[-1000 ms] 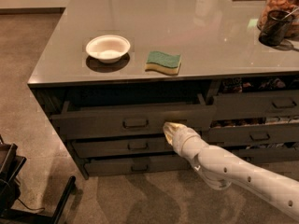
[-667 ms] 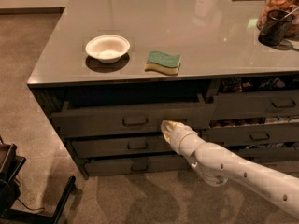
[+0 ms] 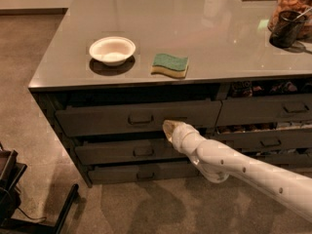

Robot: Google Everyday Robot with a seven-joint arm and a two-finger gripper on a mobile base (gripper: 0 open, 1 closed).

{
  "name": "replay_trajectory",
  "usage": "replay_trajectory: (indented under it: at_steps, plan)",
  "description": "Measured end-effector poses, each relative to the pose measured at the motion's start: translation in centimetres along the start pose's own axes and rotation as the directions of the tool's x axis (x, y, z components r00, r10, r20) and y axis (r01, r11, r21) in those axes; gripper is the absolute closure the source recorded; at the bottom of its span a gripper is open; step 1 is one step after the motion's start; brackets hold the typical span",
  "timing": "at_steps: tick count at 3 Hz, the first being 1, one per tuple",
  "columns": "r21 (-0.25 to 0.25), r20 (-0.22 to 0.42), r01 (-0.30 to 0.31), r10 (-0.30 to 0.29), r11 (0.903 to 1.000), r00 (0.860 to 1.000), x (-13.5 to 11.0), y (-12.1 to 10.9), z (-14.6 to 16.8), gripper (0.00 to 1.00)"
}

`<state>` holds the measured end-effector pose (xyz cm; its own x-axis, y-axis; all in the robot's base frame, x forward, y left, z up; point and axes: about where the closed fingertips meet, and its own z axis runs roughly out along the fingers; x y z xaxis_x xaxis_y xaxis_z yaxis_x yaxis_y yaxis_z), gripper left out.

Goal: Close top drawer

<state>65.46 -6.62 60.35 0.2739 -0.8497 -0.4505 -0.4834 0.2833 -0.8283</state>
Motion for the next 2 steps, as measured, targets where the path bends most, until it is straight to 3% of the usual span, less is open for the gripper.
replay_trajectory:
  at_steps: [1,2]
  plan:
    - [0.000,0.000,0.000,0.000,1.0000,1.000,0.00,0.00,0.00,1.00]
    - [-0.039,0.008,-0.012,0.012,0.9992,1.000,-0.68,0.49,-0.88,1.00]
